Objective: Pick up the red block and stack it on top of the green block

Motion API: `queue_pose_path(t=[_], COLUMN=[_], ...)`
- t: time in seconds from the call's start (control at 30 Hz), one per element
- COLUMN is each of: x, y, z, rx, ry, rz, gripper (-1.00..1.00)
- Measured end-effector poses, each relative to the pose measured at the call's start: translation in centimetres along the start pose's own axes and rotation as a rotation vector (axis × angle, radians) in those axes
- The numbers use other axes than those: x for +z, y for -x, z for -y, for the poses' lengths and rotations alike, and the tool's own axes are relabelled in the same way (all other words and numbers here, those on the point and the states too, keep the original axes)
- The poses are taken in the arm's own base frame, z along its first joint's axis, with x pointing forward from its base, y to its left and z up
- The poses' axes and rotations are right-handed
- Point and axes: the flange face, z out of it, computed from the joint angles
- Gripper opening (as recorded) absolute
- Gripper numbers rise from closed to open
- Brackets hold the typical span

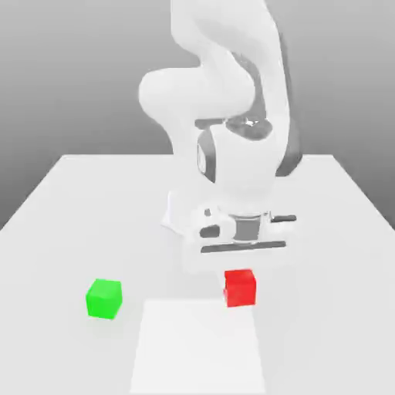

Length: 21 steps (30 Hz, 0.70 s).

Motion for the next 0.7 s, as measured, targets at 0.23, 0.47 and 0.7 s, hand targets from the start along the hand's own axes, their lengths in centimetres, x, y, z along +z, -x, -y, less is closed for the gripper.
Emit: queue_pose_path(t=[0.23,0.47,0.7], x=[-2.8,-1.8,2.3], y=[-9.9,-13.8,-13.6], z=[-10.8,-19.8,-20.0], rx=[0.397,0.657,0.66], ry=[0.0,-0.005,-0.002], rz=[-0.003,0.004,0.002], gripper=[-1.0,-1.0,1.0])
